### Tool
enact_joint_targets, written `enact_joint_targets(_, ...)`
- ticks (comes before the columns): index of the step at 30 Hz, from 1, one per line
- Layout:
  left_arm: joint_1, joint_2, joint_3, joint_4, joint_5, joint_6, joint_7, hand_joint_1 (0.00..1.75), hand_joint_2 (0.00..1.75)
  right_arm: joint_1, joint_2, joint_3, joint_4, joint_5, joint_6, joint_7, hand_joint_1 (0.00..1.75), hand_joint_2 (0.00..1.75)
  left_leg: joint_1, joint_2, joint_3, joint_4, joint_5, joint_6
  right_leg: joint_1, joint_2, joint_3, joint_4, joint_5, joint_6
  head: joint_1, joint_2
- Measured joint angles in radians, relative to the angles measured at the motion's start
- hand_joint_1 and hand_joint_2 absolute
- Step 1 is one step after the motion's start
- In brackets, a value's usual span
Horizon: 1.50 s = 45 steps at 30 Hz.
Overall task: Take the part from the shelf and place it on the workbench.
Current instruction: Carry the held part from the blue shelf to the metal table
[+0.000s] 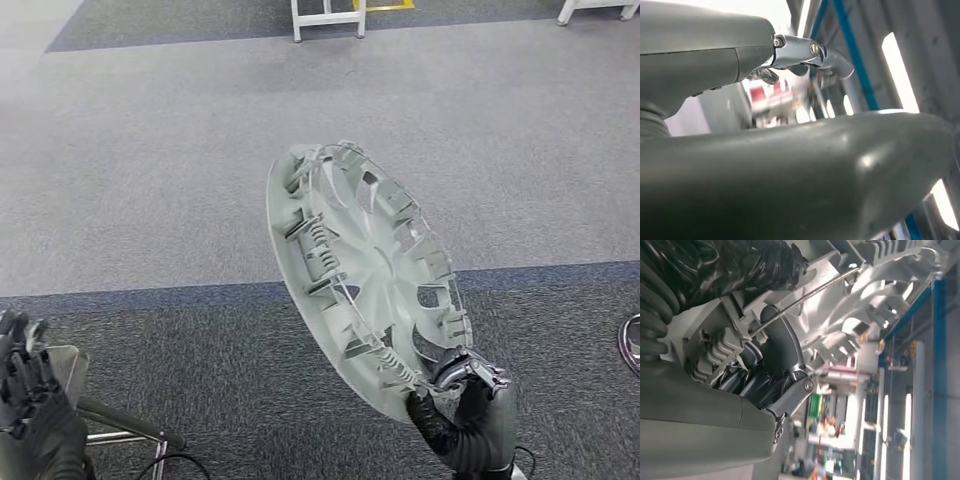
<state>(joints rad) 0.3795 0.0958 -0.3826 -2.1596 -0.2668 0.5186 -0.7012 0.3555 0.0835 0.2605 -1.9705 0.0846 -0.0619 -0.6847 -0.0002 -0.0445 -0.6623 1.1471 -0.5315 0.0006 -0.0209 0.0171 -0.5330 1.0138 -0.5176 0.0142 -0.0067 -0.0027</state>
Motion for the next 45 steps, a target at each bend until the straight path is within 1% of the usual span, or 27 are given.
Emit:
enact_joint_targets(2, 0.010, 0.016, 0.029, -0.015, -0.023, 0.046, 0.000, 0.00, 0.00, 0.002, 0.000, -0.001, 0.002, 0.000, 0.001, 0.001, 1.75, 1.75, 0.003, 0.029, -0.059, 0.128, -0.054, -0.006, 0.004, -0.032, 0.001, 0.000, -0.003, -0.006, -0.006, 0.000)
enact_joint_targets(3, 0.019, 0.025, 0.047, -0.022, -0.029, 0.064, 0.000, 0.00, 0.00, 0.003, 0.000, -0.002, 0.004, 0.000, 0.004, 0.002, 1.75, 1.75, 0.005, 0.032, -0.074, 0.161, -0.061, -0.007, 0.006, -0.047, 0.002, 0.000, -0.005, -0.006, -0.007, 0.000)
enact_joint_targets(4, 0.028, 0.033, 0.068, -0.029, -0.032, 0.076, 0.000, 0.00, 0.00, 0.005, 0.000, -0.003, 0.007, -0.001, 0.008, 0.002, 1.75, 1.75, 0.005, 0.034, -0.068, 0.154, -0.047, -0.006, 0.007, -0.061, 0.003, 0.000, -0.007, -0.007, -0.008, 0.000)
enact_joint_targets(6, 0.045, 0.045, 0.106, -0.041, -0.031, 0.086, 0.000, 0.00, 0.00, 0.007, 0.000, -0.007, 0.011, -0.003, 0.019, 0.002, 1.75, 1.75, 0.004, 0.054, -0.003, 0.034, 0.015, -0.002, 0.009, -0.087, 0.010, 0.000, -0.012, -0.004, -0.010, 0.000)
enact_joint_targets(8, 0.053, 0.054, 0.138, -0.051, -0.030, 0.090, 0.000, 0.00, 0.00, 0.009, 0.000, -0.009, 0.012, -0.004, 0.024, 0.001, 1.75, 1.75, -0.006, 0.096, 0.059, -0.084, 0.049, 0.009, 0.014, -0.109, 0.017, 0.001, -0.020, 0.005, -0.011, 0.000)
enact_joint_targets(9, 0.056, 0.058, 0.150, -0.055, -0.030, 0.090, 0.000, 0.00, 0.00, 0.009, 0.000, -0.010, 0.012, -0.004, 0.026, 0.000, 1.75, 1.75, -0.011, 0.109, 0.071, -0.110, 0.051, 0.015, 0.016, -0.118, 0.020, 0.000, -0.023, 0.011, -0.012, 0.000)
enact_joint_targets(11, 0.064, 0.062, 0.166, -0.062, -0.030, 0.090, 0.000, 0.00, 0.00, 0.009, 0.000, -0.011, 0.013, -0.004, 0.027, -0.001, 1.75, 1.75, -0.015, 0.095, 0.071, -0.118, 0.048, 0.023, 0.017, -0.138, 0.027, -0.004, -0.026, 0.021, -0.012, 0.000)
enact_joint_targets(12, 0.069, 0.064, 0.173, -0.066, -0.030, 0.090, 0.000, 0.00, 0.00, 0.009, 0.000, -0.011, 0.013, -0.004, 0.027, -0.001, 1.75, 1.75, -0.013, 0.084, 0.074, -0.122, 0.050, 0.027, 0.016, -0.136, 0.030, -0.003, -0.032, 0.026, -0.011, 0.000)
enact_joint_targets(14, 0.072, 0.065, 0.182, -0.072, -0.031, 0.090, 0.000, 0.00, 0.00, 0.009, 0.000, -0.011, 0.014, -0.004, 0.027, -0.001, 1.75, 1.75, -0.007, 0.063, 0.081, -0.132, 0.055, 0.038, 0.013, -0.092, 0.015, 0.039, -0.063, 0.034, -0.007, 0.000)
enact_joint_targets(16, 0.075, 0.063, 0.195, -0.075, -0.035, 0.079, 0.000, 0.00, 0.00, 0.010, 0.000, -0.012, 0.015, -0.004, 0.027, -0.002, 1.75, 1.75, -0.004, 0.041, 0.082, -0.135, 0.056, 0.045, 0.010, -0.037, -0.048, 0.162, -0.122, 0.036, 0.003, 0.000)
enact_joint_targets(17, 0.080, 0.060, 0.207, -0.075, -0.038, 0.070, 0.000, 0.00, 0.00, 0.011, 0.000, -0.013, 0.016, -0.003, 0.027, -0.002, 1.75, 1.75, -0.005, 0.029, 0.081, -0.134, 0.055, 0.046, 0.010, -0.026, -0.085, 0.229, -0.145, 0.036, 0.006, 0.000)
enact_joint_targets(18, 0.087, 0.055, 0.225, -0.074, -0.038, 0.057, 0.001, 0.00, 0.00, 0.012, 0.000, -0.013, 0.018, -0.002, 0.026, -0.002, 1.75, 1.75, -0.005, 0.015, 0.082, -0.134, 0.055, 0.047, 0.011, -0.022, -0.112, 0.272, -0.152, 0.036, 0.009, 0.000)
enact_joint_targets(19, 0.096, 0.047, 0.252, -0.074, -0.038, 0.042, 0.001, 0.00, 0.00, 0.013, -0.001, -0.014, 0.020, -0.001, 0.025, -0.002, 1.75, 1.75, -0.006, 0.001, 0.083, -0.133, 0.055, 0.047, 0.011, -0.019, -0.123, 0.279, -0.138, 0.035, 0.010, 0.000)
enact_joint_targets(21, 0.113, 0.026, 0.326, -0.074, -0.031, -0.002, 0.001, 0.00, 0.00, 0.016, -0.001, -0.015, 0.022, 0.000, 0.023, -0.003, 1.75, 1.75, -0.005, -0.028, 0.085, -0.130, 0.053, 0.044, 0.010, -0.005, -0.089, 0.179, -0.061, 0.031, 0.011, 0.000)
enact_joint_targets(23, 0.122, -0.005, 0.434, -0.074, -0.007, -0.083, 0.001, 0.00, 0.00, 0.016, -0.001, -0.018, 0.023, 0.000, 0.025, -0.006, 1.75, 1.75, -0.004, -0.054, 0.082, -0.124, 0.050, 0.037, 0.006, 0.043, -0.036, 0.057, -0.010, 0.027, 0.012, 0.000)
enact_joint_targets(25, 0.120, -0.037, 0.568, -0.073, 0.030, -0.192, 0.002, 0.00, 0.00, 0.018, -0.001, -0.021, 0.023, 0.000, 0.033, -0.010, 1.75, 1.75, -0.001, -0.077, 0.073, -0.121, 0.052, 0.026, 0.005, 0.069, -0.013, 0.012, -0.008, 0.023, 0.012, 0.000)
enact_joint_targets(27, 0.103, -0.071, 0.712, -0.071, 0.059, -0.319, 0.002, 0.00, 0.00, 0.020, -0.001, -0.025, 0.024, 0.002, 0.044, -0.010, 1.75, 1.75, 0.003, -0.090, 0.067, -0.119, 0.055, 0.016, 0.007, 0.048, -0.006, 0.004, -0.005, 0.014, 0.011, 0.000)
enact_joint_targets(29, 0.065, -0.112, 0.873, -0.070, 0.066, -0.463, 0.001, 0.00, 0.00, 0.020, -0.001, -0.030, 0.025, 0.005, 0.054, -0.010, 1.75, 1.75, 0.001, -0.045, 0.049, -0.082, 0.030, 0.006, 0.006, 0.019, 0.000, -0.005, -0.001, 0.000, 0.004, 0.000)
enact_joint_targets(31, 0.028, -0.147, 1.012, -0.070, 0.056, -0.560, 0.001, 0.00, 0.00, 0.015, -0.001, -0.033, 0.030, 0.015, 0.060, -0.009, 1.75, 1.75, 0.002, 0.014, -0.002, 0.028, -0.026, -0.003, 0.008, -0.010, 0.005, -0.010, -0.002, -0.011, -0.003, 0.000)
enact_joint_targets(33, 0.003, -0.172, 1.102, -0.069, 0.050, -0.591, 0.001, 0.00, 0.00, 0.004, -0.001, -0.030, 0.042, 0.032, 0.065, -0.005, 1.75, 1.75, 0.007, 0.029, -0.057, 0.143, -0.066, -0.010, 0.010, -0.039, 0.006, -0.010, -0.005, -0.015, -0.007, 0.000)
enact_joint_targets(34, -0.009, -0.181, 1.134, -0.068, 0.049, -0.596, 0.001, 0.00, 0.00, -0.005, -0.001, -0.025, 0.051, 0.042, 0.067, 0.000, 1.75, 1.75, 0.010, 0.031, -0.065, 0.158, -0.062, -0.013, 0.010, -0.053, 0.008, -0.010, -0.007, -0.015, -0.007, 0.000)
enact_joint_targets(36, -0.031, -0.192, 1.183, -0.065, 0.051, -0.596, 0.001, 0.00, 0.00, -0.028, -0.001, -0.007, 0.074, 0.065, 0.073, 0.010, 1.75, 1.75, 0.013, 0.045, -0.022, 0.071, -0.003, -0.016, 0.010, -0.081, 0.013, -0.010, -0.012, -0.012, -0.009, 0.000)
enact_joint_targets(38, -0.047, -0.196, 1.211, -0.063, 0.051, -0.591, 0.002, 0.00, 0.00, -0.050, -0.001, 0.016, 0.095, 0.085, 0.076, 0.020, 1.75, 1.75, 0.008, 0.089, 0.046, -0.065, 0.047, -0.012, 0.014, -0.104, 0.022, -0.009, -0.020, -0.002, -0.012, 0.000)
enact_joint_targets(40, -0.056, -0.197, 1.222, -0.059, 0.046, -0.584, 0.002, 0.00, 0.00, -0.076, -0.001, 0.042, 0.117, 0.100, 0.076, 0.027, 1.75, 1.75, -0.001, 0.111, 0.072, -0.120, 0.054, -0.002, 0.019, -0.126, 0.028, -0.009, -0.027, 0.010, -0.012, 0.000)
enact_joint_targets(42, -0.059, -0.198, 1.223, -0.056, 0.030, -0.569, 0.002, 0.00, 0.00, -0.107, -0.002, 0.069, 0.142, 0.113, 0.077, 0.036, 1.75, 1.75, -0.003, 0.088, 0.071, -0.125, 0.055, 0.010, 0.019, -0.146, 0.034, -0.012, -0.032, 0.020, -0.011, 0.000)
enact_joint_targets(43, -0.058, -0.198, 1.220, -0.055, 0.020, -0.559, 0.002, 0.00, 0.00, -0.122, -0.002, 0.082, 0.155, 0.119, 0.078, 0.041, 1.75, 1.75, -0.001, 0.076, 0.074, -0.129, 0.057, 0.015, 0.017, -0.140, 0.035, -0.008, -0.039, 0.025, -0.009, 0.000)
enact_joint_targets(45, -0.060, -0.198, 1.208, -0.055, 0.004, -0.544, 0.001, 0.00, 0.00, -0.145, -0.002, 0.101, 0.177, 0.128, 0.082, 0.048, 1.75, 1.75, 0.004, 0.054, 0.079, -0.137, 0.061, 0.026, 0.013, -0.087, 0.007, 0.056, -0.078, 0.032, -0.004, 0.000)
